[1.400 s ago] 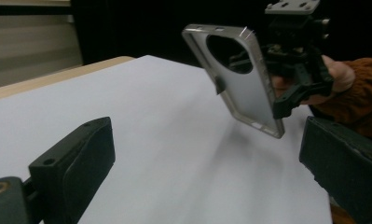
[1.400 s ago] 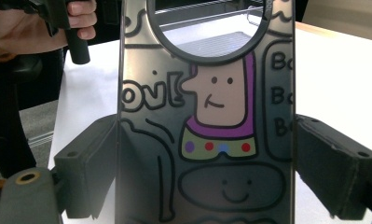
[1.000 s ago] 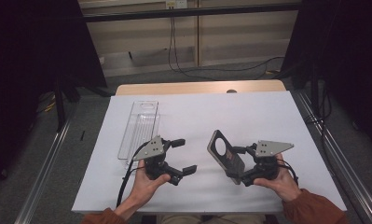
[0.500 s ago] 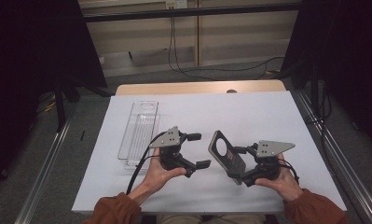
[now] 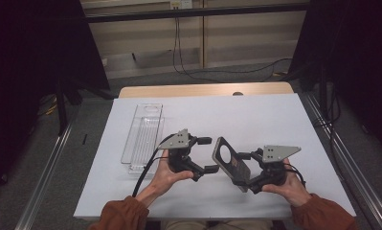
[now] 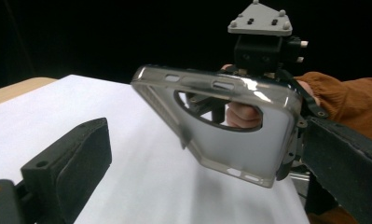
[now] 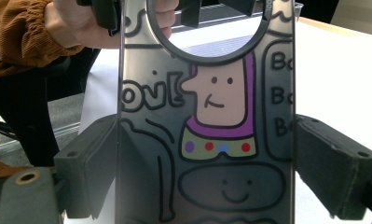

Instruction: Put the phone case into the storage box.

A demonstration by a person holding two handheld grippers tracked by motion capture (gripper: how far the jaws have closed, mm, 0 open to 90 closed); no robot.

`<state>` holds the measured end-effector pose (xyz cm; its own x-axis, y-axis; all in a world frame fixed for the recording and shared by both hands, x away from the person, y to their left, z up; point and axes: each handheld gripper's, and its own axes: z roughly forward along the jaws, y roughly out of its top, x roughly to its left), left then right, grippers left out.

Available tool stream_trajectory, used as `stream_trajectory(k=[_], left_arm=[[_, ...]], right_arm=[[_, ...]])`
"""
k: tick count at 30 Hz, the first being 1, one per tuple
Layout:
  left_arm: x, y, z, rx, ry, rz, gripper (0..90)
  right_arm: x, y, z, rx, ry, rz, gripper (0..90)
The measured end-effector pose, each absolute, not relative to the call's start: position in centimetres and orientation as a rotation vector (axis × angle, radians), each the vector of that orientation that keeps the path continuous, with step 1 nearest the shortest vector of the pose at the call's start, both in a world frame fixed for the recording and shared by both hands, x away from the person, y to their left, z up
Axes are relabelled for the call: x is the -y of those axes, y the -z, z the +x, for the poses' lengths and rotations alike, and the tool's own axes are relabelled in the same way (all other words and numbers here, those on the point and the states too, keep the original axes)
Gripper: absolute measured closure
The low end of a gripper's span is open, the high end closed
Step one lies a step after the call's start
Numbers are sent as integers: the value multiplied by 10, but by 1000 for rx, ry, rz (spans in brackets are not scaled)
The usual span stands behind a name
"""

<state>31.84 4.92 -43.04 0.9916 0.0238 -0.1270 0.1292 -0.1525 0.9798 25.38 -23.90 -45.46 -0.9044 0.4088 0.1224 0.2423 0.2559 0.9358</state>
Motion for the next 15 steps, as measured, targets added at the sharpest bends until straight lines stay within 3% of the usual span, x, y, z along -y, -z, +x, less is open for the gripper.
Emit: stream_trajectory(k=[15], left_arm=[[-37, 437, 319, -78, 112, 1704, 18]], right_arm=[[235, 455, 253, -2391, -1746, 594, 123]])
